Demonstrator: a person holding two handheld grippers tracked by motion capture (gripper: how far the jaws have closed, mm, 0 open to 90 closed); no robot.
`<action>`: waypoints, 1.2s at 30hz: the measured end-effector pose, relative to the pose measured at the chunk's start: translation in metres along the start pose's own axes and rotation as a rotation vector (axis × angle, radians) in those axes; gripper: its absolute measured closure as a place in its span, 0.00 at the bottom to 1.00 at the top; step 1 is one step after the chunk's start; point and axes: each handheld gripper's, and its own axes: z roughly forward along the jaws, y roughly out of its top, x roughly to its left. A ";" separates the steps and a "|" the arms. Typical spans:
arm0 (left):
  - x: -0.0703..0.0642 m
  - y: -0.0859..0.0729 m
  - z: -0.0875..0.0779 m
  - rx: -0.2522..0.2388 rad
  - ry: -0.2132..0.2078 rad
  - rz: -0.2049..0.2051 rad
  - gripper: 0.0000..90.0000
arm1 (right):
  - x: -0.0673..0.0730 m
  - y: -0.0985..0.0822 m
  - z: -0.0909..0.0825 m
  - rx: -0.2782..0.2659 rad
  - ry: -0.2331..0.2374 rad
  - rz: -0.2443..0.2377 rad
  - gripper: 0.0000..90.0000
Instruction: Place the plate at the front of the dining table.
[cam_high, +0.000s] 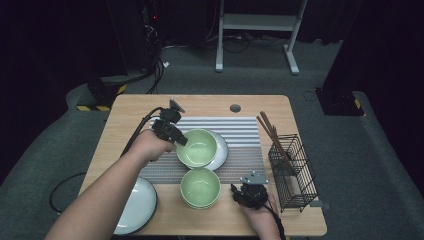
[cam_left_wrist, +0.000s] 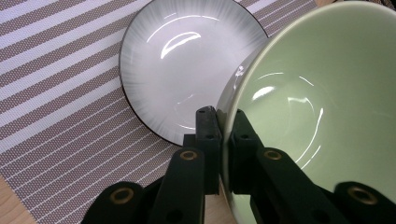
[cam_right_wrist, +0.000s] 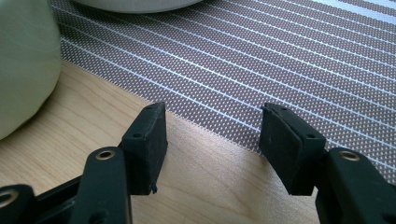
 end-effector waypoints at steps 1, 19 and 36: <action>0.001 0.000 0.000 0.000 -0.001 0.002 0.94 | 0.000 0.000 0.000 0.000 0.000 0.000 0.46; 0.007 0.012 0.016 -0.026 0.000 -0.049 0.94 | 0.000 0.000 0.000 -0.002 0.002 -0.006 0.45; 0.019 0.013 0.030 -0.021 -0.013 -0.090 0.94 | 0.000 0.000 0.000 -0.002 0.005 -0.005 0.46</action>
